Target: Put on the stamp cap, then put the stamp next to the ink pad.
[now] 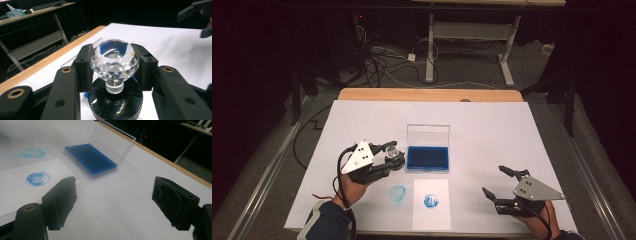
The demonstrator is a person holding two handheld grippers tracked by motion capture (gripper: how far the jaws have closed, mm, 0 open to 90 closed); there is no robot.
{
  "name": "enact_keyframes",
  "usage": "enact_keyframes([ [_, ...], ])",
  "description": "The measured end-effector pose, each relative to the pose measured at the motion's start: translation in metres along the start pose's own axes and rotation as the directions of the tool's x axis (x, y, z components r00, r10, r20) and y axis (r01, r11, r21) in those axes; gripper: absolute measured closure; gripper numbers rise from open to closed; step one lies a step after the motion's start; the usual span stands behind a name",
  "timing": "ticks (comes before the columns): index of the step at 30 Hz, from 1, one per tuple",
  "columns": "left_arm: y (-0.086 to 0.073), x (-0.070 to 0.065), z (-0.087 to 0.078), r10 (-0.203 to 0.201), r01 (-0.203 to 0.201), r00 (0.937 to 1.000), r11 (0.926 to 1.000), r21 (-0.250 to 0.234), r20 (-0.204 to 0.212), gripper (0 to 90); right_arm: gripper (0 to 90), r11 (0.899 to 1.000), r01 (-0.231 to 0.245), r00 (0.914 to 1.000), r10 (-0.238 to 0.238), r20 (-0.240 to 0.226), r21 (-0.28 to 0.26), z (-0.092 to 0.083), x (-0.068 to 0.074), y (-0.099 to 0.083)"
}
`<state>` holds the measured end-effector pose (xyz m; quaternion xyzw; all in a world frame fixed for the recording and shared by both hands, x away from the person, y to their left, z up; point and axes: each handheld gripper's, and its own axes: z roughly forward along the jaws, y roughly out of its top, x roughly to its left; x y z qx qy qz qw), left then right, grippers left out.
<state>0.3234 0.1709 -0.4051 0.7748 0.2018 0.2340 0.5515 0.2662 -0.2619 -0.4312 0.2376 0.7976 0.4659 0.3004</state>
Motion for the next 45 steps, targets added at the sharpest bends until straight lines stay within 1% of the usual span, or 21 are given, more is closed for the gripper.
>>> enact_keyframes([
  [3,-0.001,0.001,0.005,0.009,-0.009,1.0,0.9998,0.015,-0.004,54.0,19.8,1.0,0.012,0.9999,-0.012,0.006,0.002,0.0,0.0,0.0],
  [6,-0.003,0.005,0.01,0.001,-0.001,1.0,0.9995,0.032,-0.002,53.9,19.8,1.0,0.013,0.9999,-0.013,0.007,-0.005,0.001,-0.001,0.001],
  [7,-0.004,0.007,0.011,0.0,0.0,1.0,0.9994,0.034,-0.009,53.9,19.8,1.0,0.006,1.0,-0.006,0.004,-0.008,0.001,-0.001,0.001],
  [9,-0.006,0.011,0.014,-0.018,0.018,0.9998,0.9993,0.034,0.0,53.9,19.8,1.0,0.008,1.0,-0.008,0.003,0.001,0.001,-0.001,0.0],
  [12,-0.01,0.015,0.021,-0.028,0.028,0.9996,0.9982,0.053,0.009,53.9,19.8,1.0,0.004,1.0,-0.004,0.001,0.002,0.002,-0.002,0.0],
  [13,-0.011,0.016,0.024,-0.026,0.026,0.9997,0.9977,0.062,0.004,53.9,19.9,1.0,0.006,1.0,-0.006,0.002,0.002,0.002,-0.002,0.0],
  [15,-0.013,0.018,0.028,-0.029,0.028,0.9995,0.9968,0.075,0.011,53.9,20.2,1.0,0.006,1.0,-0.006,0.001,0.005,0.003,-0.002,0.0],
  [17,-0.015,0.02,0.032,-0.024,0.024,0.9997,0.9957,0.089,-0.003,53.9,20.2,1.0,0.014,0.9999,-0.014,-0.002,0.006,0.004,-0.001,0.0],
  [20,-0.018,0.027,0.036,-0.028,0.029,0.9995,0.9944,0.101,-0.012,53.9,20.2,1.0,0.016,0.9998,-0.016,-0.008,0.01,0.004,0.0,0.0],
  [21,-0.02,0.029,0.037,-0.031,0.033,0.9993,0.9938,0.106,-0.02,53.9,20.2,1.0,0.016,0.9998,-0.015,-0.011,0.014,0.005,0.0,-0.001],
  [23,-0.024,0.033,0.041,-0.048,0.05,0.9987,0.9924,0.112,-0.018,53.9,20.3,1.0,0.023,0.9997,-0.022,-0.012,0.019,0.005,0.0,-0.002],
  [25,-0.027,0.037,0.046,-0.048,0.052,0.9984,0.9889,0.139,-0.031,53.9,20.6,1.0,0.023,0.9996,-0.023,-0.014,0.02,0.006,0.0,-0.001],
  [27,-0.031,0.041,0.05,-0.059,0.064,0.9975,0.9872,0.146,-0.038,53.9,20.6,0.999,0.026,0.9995,-0.026,-0.016,0.022,0.006,0.001,-0.001],
  [29,-0.035,0.044,0.054,-0.074,0.079,0.9965,0.9847,0.155,-0.038,53.9,20.6,0.999,0.03,0.9994,-0.03,-0.018,0.026,0.007,0.002,-0.001],
  [32,-0.04,0.048,0.061,-0.081,0.087,0.9959,0.9795,0.181,-0.04,53.9,20.9,0.999,0.03,0.9994,-0.03,-0.018,0.033,0.007,0.002,-0.001],
  [33,-0.041,0.048,0.063,-0.082,0.088,0.9959,0.9782,0.188,-0.04,53.8,21.0,0.999,0.036,0.9993,-0.035,-0.015,0.037,0.007,0.002,-0.001],
  [35,-0.043,0.05,0.067,-0.066,0.075,0.9965,0.974,0.213,-0.051,53.9,21.3,0.998,0.039,0.9992,-0.039,-0.008,0.047,0.008,0.003,-0.001],
  [38,-0.047,0.052,0.072,-0.083,0.091,0.9955,0.9696,0.227,-0.046,53.8,21.4,0.997,0.05,0.9987,-0.05,-0.014,0.051,0.008,0.004,-0.001],
  [39,-0.048,0.052,0.074,-0.073,0.084,0.9959,0.9662,0.244,-0.053,53.8,21.4,0.997,0.053,0.9985,-0.052,-0.014,0.053,0.009,0.005,-0.001],
  [43,-0.053,0.054,0.08,-0.073,0.093,0.994,0.9573,0.274,-0.081,53.8,21.5,0.997,0.057,0.9983,-0.056,-0.014,0.059,0.009,0.005,-0.001],
  [45,-0.056,0.056,0.081,-0.095,0.112,0.9925,0.9562,0.27,-0.078,53.8,21.5,0.997,0.057,0.9983,-0.057,-0.015,0.058,0.009,0.005,-0.001],
])
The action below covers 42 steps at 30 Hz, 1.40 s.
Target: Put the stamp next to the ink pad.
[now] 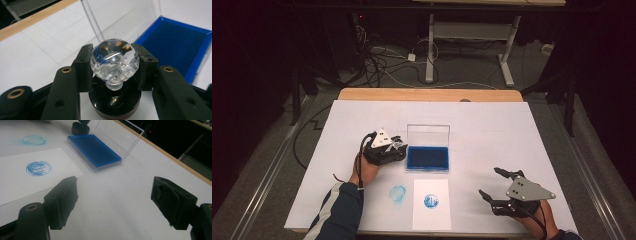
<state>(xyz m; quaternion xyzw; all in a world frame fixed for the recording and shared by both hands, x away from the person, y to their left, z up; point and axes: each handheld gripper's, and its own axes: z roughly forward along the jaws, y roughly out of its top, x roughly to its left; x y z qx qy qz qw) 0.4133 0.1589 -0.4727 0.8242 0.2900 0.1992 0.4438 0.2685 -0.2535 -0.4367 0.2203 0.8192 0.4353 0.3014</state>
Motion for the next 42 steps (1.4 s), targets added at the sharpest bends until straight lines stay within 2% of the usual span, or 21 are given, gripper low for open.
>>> enact_keyframes([
  [11,-0.002,-0.002,0.002,-0.007,0.007,0.9999,0.9999,-0.014,0.008,53.6,21.9,1.0,0.005,1.0,-0.005,-0.001,0.006,0.001,0.001,0.0],
  [20,-0.003,-0.005,0.001,-0.006,0.005,1.0,0.9999,-0.012,-0.006,53.3,21.8,1.0,0.006,1.0,-0.006,-0.002,0.007,0.0,0.001,0.0],
  [24,-0.004,-0.007,0.003,0.01,-0.01,0.9998,0.9997,0.024,-0.015,49.9,21.9,1.0,0.01,1.0,-0.01,-0.001,0.005,0.0,0.001,0.0],
  [30,-0.003,-0.007,0.0,0.017,-0.017,0.9996,0.9997,0.016,-0.023,49.8,21.8,1.0,0.01,0.9999,-0.01,-0.003,0.007,0.0,0.001,0.0],
  [32,-0.001,-0.009,-0.001,0.031,-0.03,0.9987,0.9993,0.02,-0.041,46.2,21.8,1.0,0.01,0.9999,-0.01,-0.004,0.007,0.0,0.001,0.0],
  [35,0.0,-0.01,-0.004,0.039,-0.039,0.998,0.9992,0.01,-0.049,45.9,21.8,1.0,0.005,1.0,-0.005,-0.002,0.007,0.0,0.001,0.0],
  [37,0.002,-0.01,-0.006,0.052,-0.051,0.9968,0.9986,0.012,-0.062,41.5,21.8,1.0,0.009,1.0,-0.009,-0.002,0.007,0.0,0.001,0.0],
  [39,0.003,-0.011,-0.01,0.057,-0.057,0.9946,0.9984,0.005,-0.087,40.7,21.8,1.0,0.009,1.0,-0.008,-0.003,0.006,0.0,0.001,0.0],
  [40,0.004,-0.011,-0.012,0.054,-0.055,0.9937,0.9985,-0.005,-0.098,37.3,21.8,1.0,0.009,1.0,-0.009,-0.002,0.007,0.0,0.001,0.0],
  [42,0.006,-0.011,-0.018,0.054,-0.057,0.993,0.9981,-0.024,-0.105,36.7,21.8,1.0,0.009,1.0,-0.009,-0.003,0.007,0.0,0.001,0.0],
])
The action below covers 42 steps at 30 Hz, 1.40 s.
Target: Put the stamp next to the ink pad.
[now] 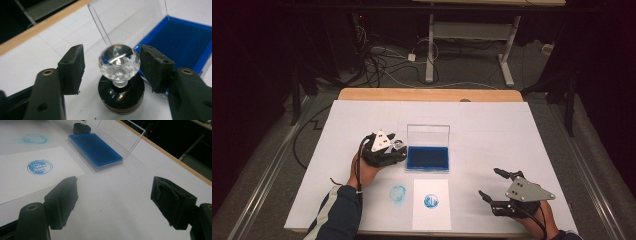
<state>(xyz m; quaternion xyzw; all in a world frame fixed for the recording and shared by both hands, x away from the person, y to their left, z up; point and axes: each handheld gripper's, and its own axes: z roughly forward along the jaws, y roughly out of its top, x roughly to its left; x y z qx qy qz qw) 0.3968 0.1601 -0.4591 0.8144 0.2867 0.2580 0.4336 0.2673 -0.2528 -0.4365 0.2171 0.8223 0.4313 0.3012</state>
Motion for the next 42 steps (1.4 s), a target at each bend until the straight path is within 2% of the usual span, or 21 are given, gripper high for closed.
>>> enact_keyframes([
  [2,0.002,0.0,-0.004,0.012,-0.012,0.9999,0.9999,-0.001,-0.006,32.8,21.8,1.0,0.001,1.0,-0.001,0.002,0.0,0.0,0.0,0.0],
  [4,0.004,0.0,-0.009,0.027,-0.027,0.9992,0.9995,-0.016,-0.029,32.2,21.8,1.0,0.001,1.0,-0.001,0.001,-0.002,0.0,0.0,0.0],
  [8,0.006,0.0,-0.018,0.025,-0.028,0.9981,0.9985,-0.048,-0.057,30.9,21.8,1.0,0.004,1.0,-0.004,0.0,0.003,0.001,0.0,0.0],
  [10,0.007,-0.001,-0.02,0.022,-0.024,0.9984,0.9989,-0.041,-0.051,27.0,21.8,1.0,0.002,1.0,-0.002,0.002,0.003,0.001,0.0,0.0],
  [13,0.008,-0.003,-0.023,0.039,-0.042,0.9981,0.998,-0.048,-0.047,26.9,21.8,1.0,-0.002,1.0,0.002,0.002,0.0,0.001,0.0,0.0],
  [15,0.01,-0.005,-0.024,0.048,-0.051,0.9976,0.9972,-0.054,-0.05,23.1,21.8,1.0,0.003,1.0,-0.003,0.001,0.002,0.001,0.0,0.0],
  [19,0.014,-0.011,-0.027,0.079,-0.082,0.9959,0.9947,-0.063,-0.045,22.3,21.8,1.0,0.001,1.0,-0.001,-0.002,0.004,0.001,0.001,0.0],
  [21,0.015,-0.013,-0.028,0.085,-0.088,0.9953,0.994,-0.065,-0.047,19.1,21.8,1.0,0.0,1.0,0.0,-0.003,0.004,0.001,0.001,0.0],
  [32,0.022,-0.023,-0.039,0.134,-0.138,0.9898,0.9853,-0.101,-0.05,18.9,21.8,1.0,0.0,1.0,0.0,-0.001,0.0,0.001,0.0,0.0],
  [34,0.024,-0.025,-0.041,0.142,-0.146,0.9887,0.984,-0.101,-0.046,14.2,21.8,1.0,0.001,1.0,-0.001,0.002,0.0,0.001,0.001,0.0],
  [42,0.029,-0.035,-0.048,0.183,-0.185,0.9826,0.9778,-0.098,-0.032,14.3,21.8,1.0,0.001,1.0,-0.001,0.003,-0.012,0.0,0.001,0.001],
])
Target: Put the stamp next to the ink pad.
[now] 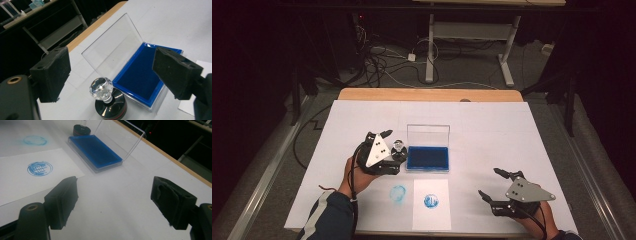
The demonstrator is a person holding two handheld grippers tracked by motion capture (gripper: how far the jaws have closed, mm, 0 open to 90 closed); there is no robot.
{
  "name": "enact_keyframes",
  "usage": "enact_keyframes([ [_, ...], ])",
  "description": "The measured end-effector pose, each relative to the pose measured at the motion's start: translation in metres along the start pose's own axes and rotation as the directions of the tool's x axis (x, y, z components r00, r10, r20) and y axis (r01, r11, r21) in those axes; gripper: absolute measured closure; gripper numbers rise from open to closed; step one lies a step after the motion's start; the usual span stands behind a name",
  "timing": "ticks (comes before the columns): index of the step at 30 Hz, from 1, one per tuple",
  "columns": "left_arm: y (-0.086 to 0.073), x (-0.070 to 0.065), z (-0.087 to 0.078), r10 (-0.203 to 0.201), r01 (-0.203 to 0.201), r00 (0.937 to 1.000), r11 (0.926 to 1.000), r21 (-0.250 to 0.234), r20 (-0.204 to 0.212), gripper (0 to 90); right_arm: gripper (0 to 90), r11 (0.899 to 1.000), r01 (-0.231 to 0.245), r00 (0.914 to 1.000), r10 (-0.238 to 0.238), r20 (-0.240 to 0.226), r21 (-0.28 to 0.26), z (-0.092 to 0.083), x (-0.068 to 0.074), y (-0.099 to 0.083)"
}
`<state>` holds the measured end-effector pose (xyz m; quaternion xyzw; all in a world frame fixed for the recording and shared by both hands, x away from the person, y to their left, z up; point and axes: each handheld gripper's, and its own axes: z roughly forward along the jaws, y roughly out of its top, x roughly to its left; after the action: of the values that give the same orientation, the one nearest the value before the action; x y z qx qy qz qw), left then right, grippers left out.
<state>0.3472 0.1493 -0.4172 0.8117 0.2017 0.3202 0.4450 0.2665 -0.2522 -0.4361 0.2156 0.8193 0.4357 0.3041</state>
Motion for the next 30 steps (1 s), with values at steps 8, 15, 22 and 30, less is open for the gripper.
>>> enact_keyframes([
  [8,0.003,-0.005,-0.005,0.002,-0.002,0.9999,1.0,-0.005,0.012,14.3,21.8,1.0,-0.004,1.0,0.004,0.004,-0.017,-0.002,0.001,0.001],
  [15,0.005,-0.008,-0.012,0.014,-0.014,0.9998,0.9999,-0.008,0.013,14.3,21.8,1.0,-0.002,1.0,0.002,0.001,-0.018,-0.002,0.001,0.001],
  [22,0.008,-0.013,-0.021,0.035,-0.034,0.9992,0.9992,-0.019,0.017,14.3,21.7,1.0,0.005,1.0,-0.005,-0.003,-0.017,-0.001,0.002,0.002],
  [30,0.008,-0.018,-0.028,0.053,-0.053,0.9984,0.9984,-0.017,0.02,14.3,21.7,1.0,0.004,1.0,-0.004,-0.006,-0.021,-0.002,0.002,0.002],
])
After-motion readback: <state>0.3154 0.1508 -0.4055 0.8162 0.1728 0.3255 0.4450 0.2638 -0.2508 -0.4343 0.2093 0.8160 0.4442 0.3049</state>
